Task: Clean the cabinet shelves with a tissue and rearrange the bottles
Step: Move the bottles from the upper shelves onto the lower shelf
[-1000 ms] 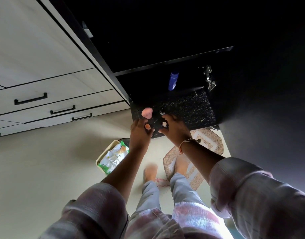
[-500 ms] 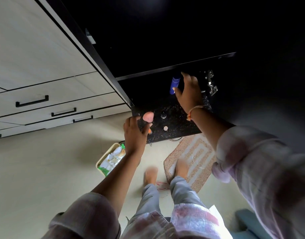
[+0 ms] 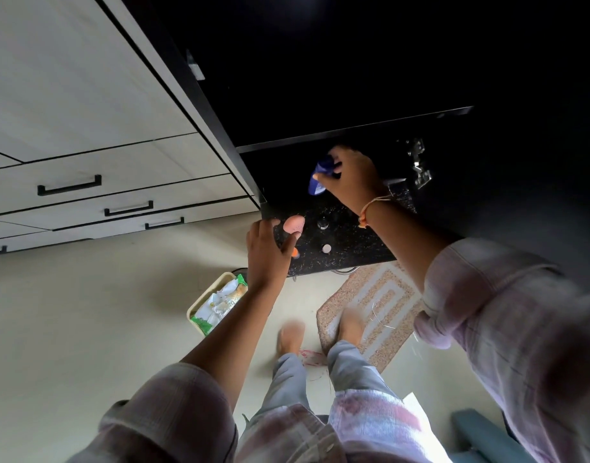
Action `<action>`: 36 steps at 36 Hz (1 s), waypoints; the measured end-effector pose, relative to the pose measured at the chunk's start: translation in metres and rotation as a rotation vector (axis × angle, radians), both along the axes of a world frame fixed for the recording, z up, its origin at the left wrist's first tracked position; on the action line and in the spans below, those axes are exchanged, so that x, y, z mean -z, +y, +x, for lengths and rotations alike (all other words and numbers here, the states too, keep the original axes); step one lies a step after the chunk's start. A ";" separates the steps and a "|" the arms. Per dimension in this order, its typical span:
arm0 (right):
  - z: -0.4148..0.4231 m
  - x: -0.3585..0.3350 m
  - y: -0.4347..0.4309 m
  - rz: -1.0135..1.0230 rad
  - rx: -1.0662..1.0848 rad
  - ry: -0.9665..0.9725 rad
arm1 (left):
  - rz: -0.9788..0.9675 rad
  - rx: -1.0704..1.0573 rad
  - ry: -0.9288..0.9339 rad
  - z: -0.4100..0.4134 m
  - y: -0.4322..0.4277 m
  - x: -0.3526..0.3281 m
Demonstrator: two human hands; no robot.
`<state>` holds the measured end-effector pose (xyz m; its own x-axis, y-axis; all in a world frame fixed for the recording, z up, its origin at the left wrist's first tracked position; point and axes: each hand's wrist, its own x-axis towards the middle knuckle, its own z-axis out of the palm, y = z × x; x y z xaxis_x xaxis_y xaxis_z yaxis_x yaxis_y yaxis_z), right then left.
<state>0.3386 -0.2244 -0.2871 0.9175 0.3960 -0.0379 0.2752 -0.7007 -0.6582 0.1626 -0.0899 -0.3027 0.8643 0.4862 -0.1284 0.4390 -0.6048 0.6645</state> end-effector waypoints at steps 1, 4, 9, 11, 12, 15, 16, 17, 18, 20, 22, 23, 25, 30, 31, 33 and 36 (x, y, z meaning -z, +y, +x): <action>-0.004 -0.001 0.002 0.004 -0.022 0.019 | -0.001 -0.002 -0.003 0.000 0.000 0.000; -0.014 0.000 0.008 0.010 -0.063 0.043 | 0.001 -0.001 -0.010 0.001 0.000 0.001; -0.023 0.010 0.014 -0.011 -0.106 0.062 | -0.017 -0.004 -0.014 0.001 -0.003 -0.001; -0.025 0.013 0.015 -0.027 -0.107 0.054 | -0.031 -0.007 -0.016 0.001 -0.004 -0.001; -0.025 0.014 0.015 -0.033 -0.104 0.053 | -0.035 -0.004 -0.017 0.001 -0.004 -0.002; -0.025 0.017 0.016 -0.039 -0.101 0.064 | -0.029 0.003 -0.020 0.001 -0.004 -0.001; -0.025 0.017 0.016 -0.043 -0.102 0.063 | -0.025 0.004 -0.020 0.001 -0.004 -0.001; -0.025 0.017 0.016 -0.049 -0.105 0.061 | -0.022 0.004 -0.021 0.002 -0.004 -0.001; -0.025 0.018 0.017 -0.053 -0.109 0.061 | -0.019 0.004 -0.021 0.002 -0.004 -0.001; -0.026 0.018 0.017 -0.060 -0.114 0.063 | -0.020 0.005 -0.024 0.002 -0.005 0.000; -0.028 0.017 0.018 -0.066 -0.117 0.063 | -0.016 0.008 -0.027 0.002 -0.005 0.000; -0.029 0.017 0.019 -0.072 -0.119 0.059 | -0.013 0.009 -0.027 0.002 -0.005 0.000; -0.032 0.016 0.019 -0.088 -0.129 0.043 | -0.011 0.011 -0.030 0.002 -0.005 0.000; -0.037 0.015 0.020 -0.076 -0.116 0.047 | -0.009 0.014 -0.029 0.002 -0.004 0.000; -0.037 0.014 0.020 -0.066 -0.113 0.053 | -0.006 0.014 -0.029 0.002 -0.004 0.001; -0.037 0.013 0.019 -0.054 -0.106 0.058 | -0.004 0.014 -0.029 0.002 -0.004 0.001; -0.037 0.012 0.019 -0.059 -0.103 0.055 | -0.004 0.018 -0.034 0.003 -0.004 0.000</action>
